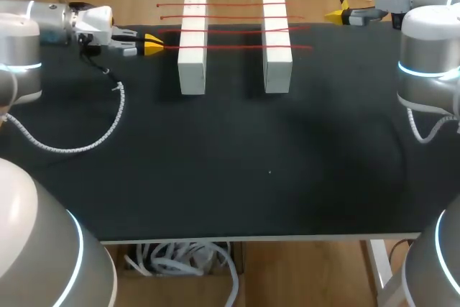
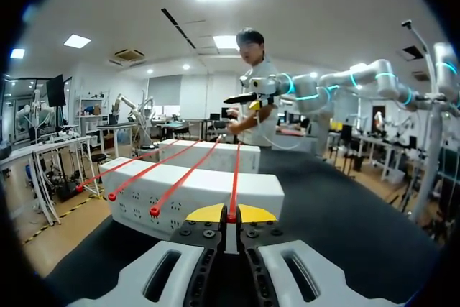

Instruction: Grab the tape and strap the tape.

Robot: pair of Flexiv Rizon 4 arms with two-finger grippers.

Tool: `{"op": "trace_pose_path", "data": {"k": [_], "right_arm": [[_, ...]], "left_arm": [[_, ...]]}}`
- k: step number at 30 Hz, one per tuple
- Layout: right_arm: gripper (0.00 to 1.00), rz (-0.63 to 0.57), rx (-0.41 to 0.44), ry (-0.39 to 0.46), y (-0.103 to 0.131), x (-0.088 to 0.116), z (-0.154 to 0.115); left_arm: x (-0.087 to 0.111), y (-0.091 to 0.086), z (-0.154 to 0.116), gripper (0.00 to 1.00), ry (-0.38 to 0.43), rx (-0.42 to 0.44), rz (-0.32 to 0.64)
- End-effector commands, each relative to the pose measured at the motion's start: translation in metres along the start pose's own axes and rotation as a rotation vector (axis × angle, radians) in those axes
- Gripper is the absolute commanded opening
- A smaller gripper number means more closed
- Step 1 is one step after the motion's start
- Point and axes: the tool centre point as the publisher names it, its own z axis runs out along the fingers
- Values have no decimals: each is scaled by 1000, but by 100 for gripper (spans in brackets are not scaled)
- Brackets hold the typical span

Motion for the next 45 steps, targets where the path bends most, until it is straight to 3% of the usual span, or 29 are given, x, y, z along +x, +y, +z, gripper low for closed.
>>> {"op": "trace_pose_path", "data": {"k": [1, 9, 18, 28, 40, 45], "right_arm": [[100, 0, 0, 0, 0, 0, 0], [100, 0, 0, 0, 0, 0, 0], [100, 0, 0, 0, 0, 0, 0], [100, 0, 0, 0, 0, 0, 0], [100, 0, 0, 0, 0, 0, 0], [100, 0, 0, 0, 0, 0, 0]], "left_arm": [[-1, 1, 1, 0, 4, 1, 0], [-2, -16, 3, 0, 2, 23, 3], [0, -70, 3, 0, -34, 128, 39], [11, -123, 24, 0, 84, 135, 116], [7, -165, 46, 0, 51, 187, 131], [7, -181, 49, 0, 61, 257, 112]]}}
